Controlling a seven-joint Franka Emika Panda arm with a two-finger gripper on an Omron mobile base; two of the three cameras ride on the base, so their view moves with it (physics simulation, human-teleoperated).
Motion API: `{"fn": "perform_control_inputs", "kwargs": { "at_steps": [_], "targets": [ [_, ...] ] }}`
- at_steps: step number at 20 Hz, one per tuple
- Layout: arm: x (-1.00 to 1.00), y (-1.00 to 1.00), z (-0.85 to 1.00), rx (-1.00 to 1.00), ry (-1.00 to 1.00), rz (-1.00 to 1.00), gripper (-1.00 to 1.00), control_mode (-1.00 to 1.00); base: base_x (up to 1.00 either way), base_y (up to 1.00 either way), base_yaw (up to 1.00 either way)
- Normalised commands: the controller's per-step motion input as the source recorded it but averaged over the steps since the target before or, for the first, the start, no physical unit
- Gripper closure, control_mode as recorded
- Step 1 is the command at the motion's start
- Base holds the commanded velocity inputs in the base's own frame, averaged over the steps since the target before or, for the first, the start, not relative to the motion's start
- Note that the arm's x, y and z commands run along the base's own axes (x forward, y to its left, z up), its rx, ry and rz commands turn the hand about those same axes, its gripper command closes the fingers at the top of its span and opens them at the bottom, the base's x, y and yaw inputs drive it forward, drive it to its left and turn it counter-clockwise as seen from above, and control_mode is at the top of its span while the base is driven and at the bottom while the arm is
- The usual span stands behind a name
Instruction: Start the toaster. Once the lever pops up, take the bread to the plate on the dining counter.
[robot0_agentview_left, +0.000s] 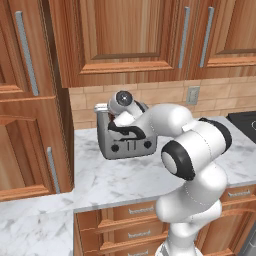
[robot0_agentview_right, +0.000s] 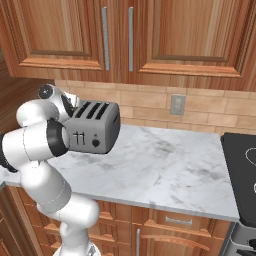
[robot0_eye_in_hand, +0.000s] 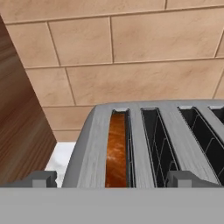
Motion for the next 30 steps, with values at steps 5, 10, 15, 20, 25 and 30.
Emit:
{"fn": "perform_control_inputs", "kwargs": {
  "at_steps": [5,10,15,20,25,30],
  "targets": [
    [0.02,0.00,-0.05,0.00,0.00,0.00,-1.00,-1.00,0.00,0.00,0.00],
    [0.01,0.00,-0.09,0.00,0.00,0.00,-1.00,-1.00,0.00,0.00,0.00],
    [0.00,0.00,-0.09,0.00,0.00,0.00,-1.00,-1.00,0.00,0.00,0.00],
    [0.00,0.00,-0.11,0.00,0.01,0.00,-1.00,-1.00,0.00,0.00,0.00],
    [0.00,0.00,-0.08,0.00,0.00,0.00,-1.00,-1.00,0.00,0.00,0.00],
    [0.00,0.00,-0.05,0.00,0.01,0.00,-1.00,-1.00,0.00,0.00,0.00]
  ]
}}
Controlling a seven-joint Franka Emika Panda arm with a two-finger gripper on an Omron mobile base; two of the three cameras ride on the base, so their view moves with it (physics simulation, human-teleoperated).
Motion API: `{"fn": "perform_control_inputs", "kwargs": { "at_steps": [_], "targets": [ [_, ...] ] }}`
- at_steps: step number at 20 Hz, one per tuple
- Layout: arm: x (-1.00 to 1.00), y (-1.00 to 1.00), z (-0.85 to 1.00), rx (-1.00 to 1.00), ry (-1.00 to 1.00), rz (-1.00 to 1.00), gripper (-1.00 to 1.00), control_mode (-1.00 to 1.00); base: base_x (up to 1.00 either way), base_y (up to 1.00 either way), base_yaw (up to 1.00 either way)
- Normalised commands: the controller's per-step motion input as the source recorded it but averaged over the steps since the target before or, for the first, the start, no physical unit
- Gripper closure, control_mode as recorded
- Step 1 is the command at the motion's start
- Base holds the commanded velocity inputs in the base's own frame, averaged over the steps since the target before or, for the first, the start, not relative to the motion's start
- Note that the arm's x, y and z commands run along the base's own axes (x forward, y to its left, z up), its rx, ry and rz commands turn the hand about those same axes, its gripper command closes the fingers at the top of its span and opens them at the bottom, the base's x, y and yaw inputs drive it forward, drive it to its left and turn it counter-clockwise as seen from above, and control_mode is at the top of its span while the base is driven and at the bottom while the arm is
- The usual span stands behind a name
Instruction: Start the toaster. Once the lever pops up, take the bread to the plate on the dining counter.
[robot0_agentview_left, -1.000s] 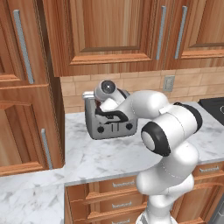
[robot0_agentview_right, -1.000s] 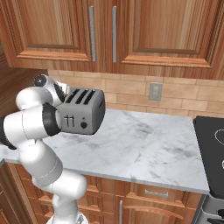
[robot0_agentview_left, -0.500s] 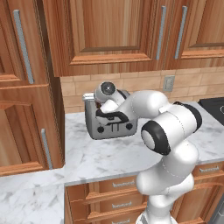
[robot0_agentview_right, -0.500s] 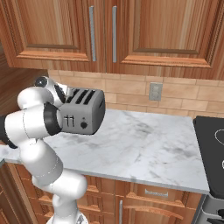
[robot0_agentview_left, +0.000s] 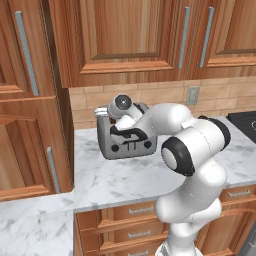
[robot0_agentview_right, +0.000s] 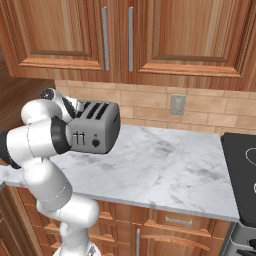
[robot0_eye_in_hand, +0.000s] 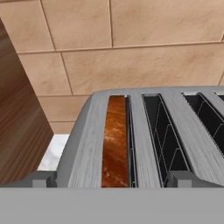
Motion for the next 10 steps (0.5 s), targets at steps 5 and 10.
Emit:
{"fn": "perform_control_inputs", "kwargs": {
  "at_steps": [5,10],
  "targets": [
    [0.01,0.00,0.00,0.00,0.01,0.00,-1.00,-1.00,0.00,0.00,0.00],
    [0.00,0.00,0.00,0.00,0.00,0.00,-1.00,-1.00,0.00,0.00,0.00]
  ]
}}
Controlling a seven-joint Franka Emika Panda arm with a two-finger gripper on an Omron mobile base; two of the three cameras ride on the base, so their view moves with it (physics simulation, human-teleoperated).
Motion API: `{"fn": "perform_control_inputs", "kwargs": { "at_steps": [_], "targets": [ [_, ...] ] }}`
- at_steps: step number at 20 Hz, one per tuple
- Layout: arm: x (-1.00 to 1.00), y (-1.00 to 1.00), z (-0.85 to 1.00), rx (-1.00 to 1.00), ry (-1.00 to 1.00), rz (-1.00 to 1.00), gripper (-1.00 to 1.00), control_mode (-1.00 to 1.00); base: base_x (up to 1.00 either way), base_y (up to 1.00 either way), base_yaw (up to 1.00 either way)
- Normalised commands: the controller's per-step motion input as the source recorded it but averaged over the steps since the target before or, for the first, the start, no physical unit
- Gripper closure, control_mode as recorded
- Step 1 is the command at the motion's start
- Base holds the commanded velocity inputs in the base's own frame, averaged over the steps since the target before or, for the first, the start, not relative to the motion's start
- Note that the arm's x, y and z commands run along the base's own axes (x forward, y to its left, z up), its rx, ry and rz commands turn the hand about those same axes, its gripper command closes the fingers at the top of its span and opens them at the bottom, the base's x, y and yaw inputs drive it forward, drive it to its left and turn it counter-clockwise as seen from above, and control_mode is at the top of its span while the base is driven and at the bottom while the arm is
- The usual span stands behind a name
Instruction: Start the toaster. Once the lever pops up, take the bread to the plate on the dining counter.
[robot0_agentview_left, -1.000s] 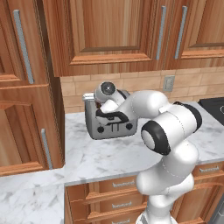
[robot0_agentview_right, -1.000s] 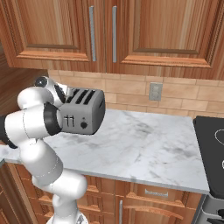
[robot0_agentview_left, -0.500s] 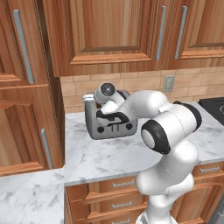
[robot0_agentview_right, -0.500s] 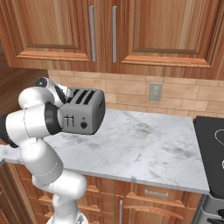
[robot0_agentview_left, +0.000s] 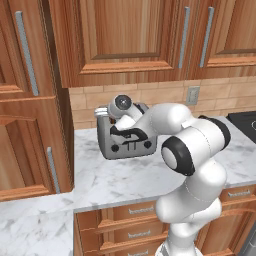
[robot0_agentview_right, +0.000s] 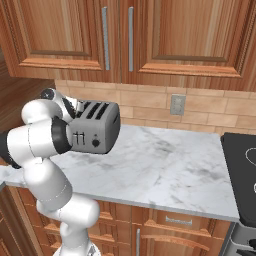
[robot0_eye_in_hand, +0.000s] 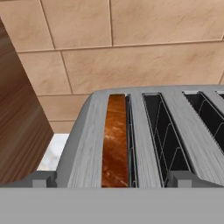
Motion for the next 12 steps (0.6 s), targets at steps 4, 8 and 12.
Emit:
{"fn": "perform_control_inputs", "kwargs": {
  "at_steps": [4,8,12],
  "targets": [
    [0.02,0.00,0.00,0.00,0.00,0.00,-1.00,-1.00,0.00,0.00,0.00],
    [0.01,0.00,0.00,0.00,0.00,0.00,-1.00,-1.00,0.00,0.00,0.00],
    [0.00,0.00,0.00,0.00,0.00,0.00,1.00,-1.00,0.00,0.00,0.00]
  ]
}}
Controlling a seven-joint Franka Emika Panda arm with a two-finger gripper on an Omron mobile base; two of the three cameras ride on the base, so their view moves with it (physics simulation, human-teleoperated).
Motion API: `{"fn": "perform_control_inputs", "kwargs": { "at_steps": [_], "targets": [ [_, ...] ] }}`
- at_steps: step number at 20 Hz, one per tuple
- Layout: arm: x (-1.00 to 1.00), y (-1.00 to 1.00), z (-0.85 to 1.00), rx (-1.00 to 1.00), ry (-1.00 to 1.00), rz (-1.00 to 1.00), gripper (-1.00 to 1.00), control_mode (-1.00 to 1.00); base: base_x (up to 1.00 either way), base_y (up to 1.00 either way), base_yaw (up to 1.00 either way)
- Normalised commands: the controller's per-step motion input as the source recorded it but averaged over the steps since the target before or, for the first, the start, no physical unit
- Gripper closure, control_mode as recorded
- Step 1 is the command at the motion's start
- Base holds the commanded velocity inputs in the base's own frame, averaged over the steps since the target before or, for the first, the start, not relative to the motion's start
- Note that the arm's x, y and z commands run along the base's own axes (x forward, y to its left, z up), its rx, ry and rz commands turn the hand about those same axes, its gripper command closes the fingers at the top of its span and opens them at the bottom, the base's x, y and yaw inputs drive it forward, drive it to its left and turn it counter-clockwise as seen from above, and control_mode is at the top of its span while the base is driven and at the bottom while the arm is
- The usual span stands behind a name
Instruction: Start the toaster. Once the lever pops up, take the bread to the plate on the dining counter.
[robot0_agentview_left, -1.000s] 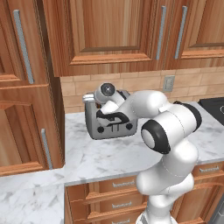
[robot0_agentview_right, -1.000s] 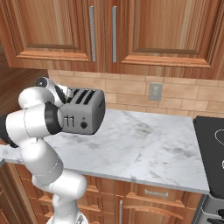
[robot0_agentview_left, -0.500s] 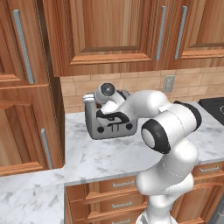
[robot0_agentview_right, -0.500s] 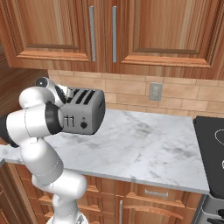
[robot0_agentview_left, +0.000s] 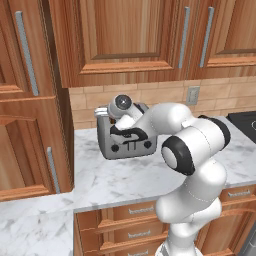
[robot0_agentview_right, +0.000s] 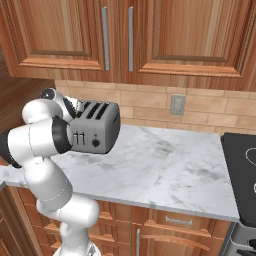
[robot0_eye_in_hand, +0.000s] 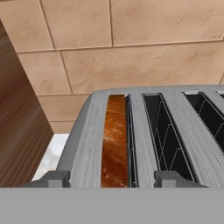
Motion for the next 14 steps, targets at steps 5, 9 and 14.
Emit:
{"fn": "perform_control_inputs", "kwargs": {
  "at_steps": [5,9,14],
  "targets": [
    [0.00,0.00,0.00,0.00,0.00,0.00,1.00,-1.00,0.00,0.00,0.00],
    [0.00,0.00,0.00,0.00,0.00,0.00,1.00,-1.00,0.00,0.00,0.00],
    [0.00,0.00,0.00,0.00,0.00,0.00,1.00,-1.00,0.00,0.00,0.00]
  ]
}}
